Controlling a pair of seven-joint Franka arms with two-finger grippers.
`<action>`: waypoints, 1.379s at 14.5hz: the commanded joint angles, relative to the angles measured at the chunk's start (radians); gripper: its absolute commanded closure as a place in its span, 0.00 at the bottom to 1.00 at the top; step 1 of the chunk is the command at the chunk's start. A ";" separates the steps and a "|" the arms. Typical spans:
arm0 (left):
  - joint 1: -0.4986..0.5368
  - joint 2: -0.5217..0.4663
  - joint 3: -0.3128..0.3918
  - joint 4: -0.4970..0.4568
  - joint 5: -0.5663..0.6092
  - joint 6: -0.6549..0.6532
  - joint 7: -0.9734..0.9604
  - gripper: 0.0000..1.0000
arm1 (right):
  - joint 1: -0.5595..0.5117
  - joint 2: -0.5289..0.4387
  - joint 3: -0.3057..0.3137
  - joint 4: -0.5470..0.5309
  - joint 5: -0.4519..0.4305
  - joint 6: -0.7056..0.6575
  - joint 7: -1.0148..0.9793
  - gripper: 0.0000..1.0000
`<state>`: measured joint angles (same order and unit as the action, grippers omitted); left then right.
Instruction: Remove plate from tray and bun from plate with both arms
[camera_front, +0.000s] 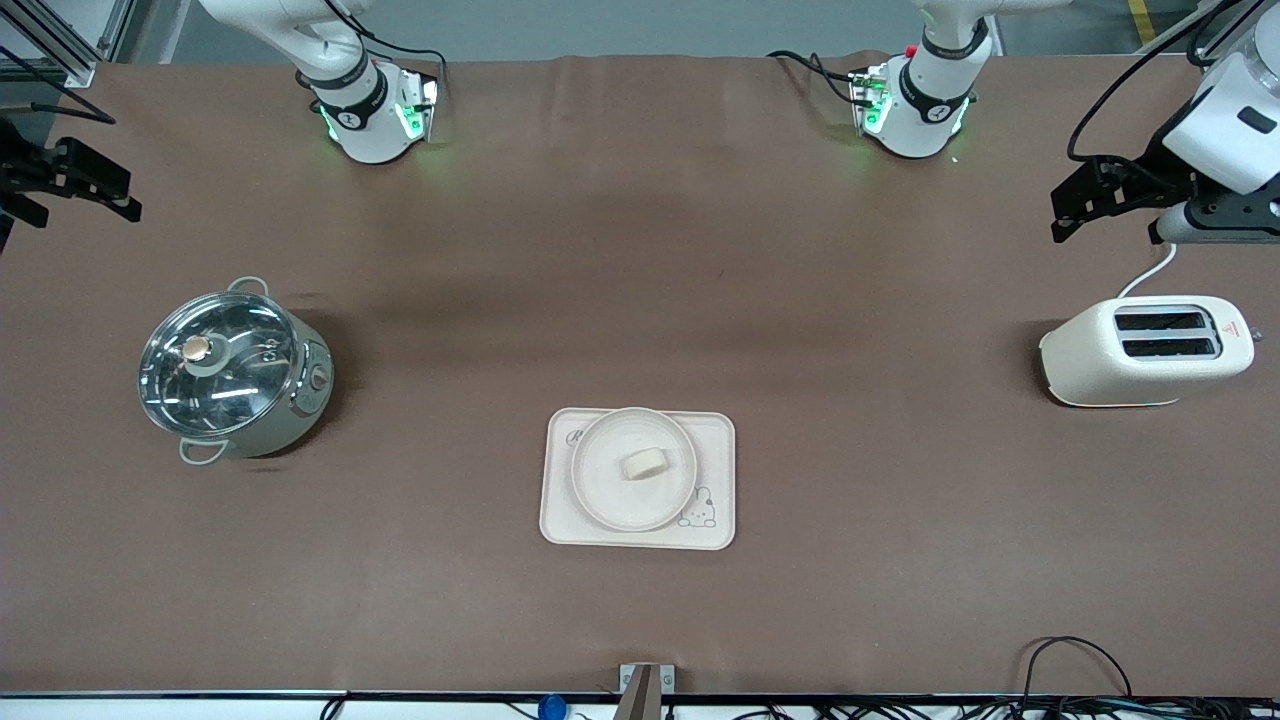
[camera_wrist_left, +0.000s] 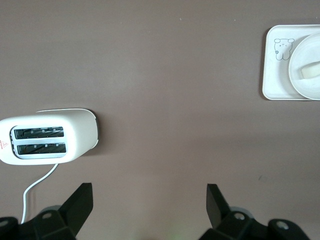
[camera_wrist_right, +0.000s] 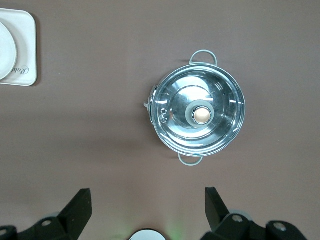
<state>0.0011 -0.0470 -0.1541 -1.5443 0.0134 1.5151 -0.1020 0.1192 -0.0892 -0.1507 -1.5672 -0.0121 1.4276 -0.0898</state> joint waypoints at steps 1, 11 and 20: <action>0.005 -0.004 -0.001 0.015 -0.001 -0.015 0.007 0.00 | -0.021 -0.009 0.011 -0.011 0.020 -0.003 -0.001 0.00; 0.007 0.009 0.007 0.032 0.000 -0.015 0.007 0.00 | 0.106 0.148 0.016 -0.037 0.250 0.141 0.106 0.00; 0.011 0.025 0.010 0.029 0.002 -0.006 0.013 0.00 | 0.381 0.696 0.017 0.071 0.521 0.723 0.229 0.00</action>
<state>0.0094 -0.0328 -0.1457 -1.5302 0.0134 1.5151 -0.1020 0.4722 0.5021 -0.1255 -1.5877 0.4874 2.1207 0.1284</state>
